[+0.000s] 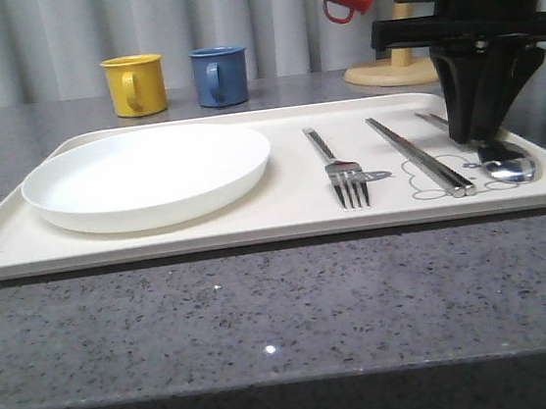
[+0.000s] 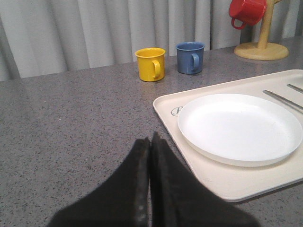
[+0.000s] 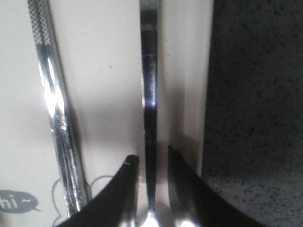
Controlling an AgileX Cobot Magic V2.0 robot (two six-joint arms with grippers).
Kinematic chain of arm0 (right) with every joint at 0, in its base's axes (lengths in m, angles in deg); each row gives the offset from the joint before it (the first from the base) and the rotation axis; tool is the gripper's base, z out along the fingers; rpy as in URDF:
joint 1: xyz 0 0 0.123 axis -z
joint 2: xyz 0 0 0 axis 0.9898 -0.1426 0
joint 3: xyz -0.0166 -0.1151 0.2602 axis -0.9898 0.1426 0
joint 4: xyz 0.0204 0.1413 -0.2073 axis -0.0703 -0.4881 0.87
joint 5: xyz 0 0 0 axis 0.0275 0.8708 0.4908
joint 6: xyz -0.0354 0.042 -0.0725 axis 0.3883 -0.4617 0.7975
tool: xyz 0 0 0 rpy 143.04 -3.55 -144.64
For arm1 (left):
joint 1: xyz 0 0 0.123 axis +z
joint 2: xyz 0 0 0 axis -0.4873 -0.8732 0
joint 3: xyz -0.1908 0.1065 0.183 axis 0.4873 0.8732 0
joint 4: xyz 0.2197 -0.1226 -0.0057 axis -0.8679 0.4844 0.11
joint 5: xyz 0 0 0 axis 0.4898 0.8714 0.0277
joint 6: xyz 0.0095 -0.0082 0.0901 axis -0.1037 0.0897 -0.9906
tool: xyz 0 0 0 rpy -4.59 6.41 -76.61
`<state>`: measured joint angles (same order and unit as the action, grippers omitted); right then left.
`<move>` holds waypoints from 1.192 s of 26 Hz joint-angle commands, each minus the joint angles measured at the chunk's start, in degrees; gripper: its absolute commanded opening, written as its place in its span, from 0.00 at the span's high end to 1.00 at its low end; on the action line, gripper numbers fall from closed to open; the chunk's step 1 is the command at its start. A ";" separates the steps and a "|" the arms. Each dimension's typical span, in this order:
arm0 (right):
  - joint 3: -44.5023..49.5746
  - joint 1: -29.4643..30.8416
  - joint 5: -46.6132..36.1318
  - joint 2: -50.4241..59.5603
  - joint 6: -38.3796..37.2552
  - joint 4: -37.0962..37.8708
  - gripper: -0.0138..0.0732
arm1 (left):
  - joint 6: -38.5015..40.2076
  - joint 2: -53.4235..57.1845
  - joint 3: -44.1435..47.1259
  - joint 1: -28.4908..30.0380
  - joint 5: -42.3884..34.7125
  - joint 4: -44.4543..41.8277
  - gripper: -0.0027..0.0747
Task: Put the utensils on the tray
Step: 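Lower the spoon with the right gripper onto the tray beside the chopsticks, then open the right gripper and raise it away from the spoon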
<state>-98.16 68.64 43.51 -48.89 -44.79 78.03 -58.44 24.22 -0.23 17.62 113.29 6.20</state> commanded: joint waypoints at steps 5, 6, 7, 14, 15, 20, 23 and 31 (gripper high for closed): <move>-2.01 0.08 2.48 6.23 1.74 0.43 0.48 | 0.46 -0.67 -1.61 0.01 -4.85 0.69 0.99; -2.06 0.08 2.42 6.96 1.97 0.43 0.48 | 0.46 -0.67 -1.61 0.01 -4.85 0.69 0.99; -2.06 0.08 2.28 7.97 2.18 0.43 0.48 | 0.46 -0.67 -1.61 0.01 -4.85 0.69 0.99; -2.06 0.08 1.48 15.31 4.57 0.48 0.49 | 0.46 -0.67 -1.61 0.01 -4.85 0.69 0.99; -2.06 0.08 1.31 16.66 4.99 0.54 0.49 | 0.46 -0.67 -1.61 0.01 -4.85 0.69 0.99; -2.06 0.08 1.26 22.35 7.21 1.69 0.63 | 0.46 -0.67 -1.61 0.01 -4.85 0.69 0.99; -1.94 0.08 1.39 25.57 8.54 3.08 0.75 | 0.46 -0.67 -1.61 0.01 -4.85 0.69 0.99; -1.76 0.08 1.10 33.89 9.02 7.47 0.92 | 0.46 -0.67 -1.61 0.01 -4.85 0.69 0.99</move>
<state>-98.16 68.64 44.74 -20.05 -36.69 82.97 -58.44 24.22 -0.23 17.62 113.29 6.20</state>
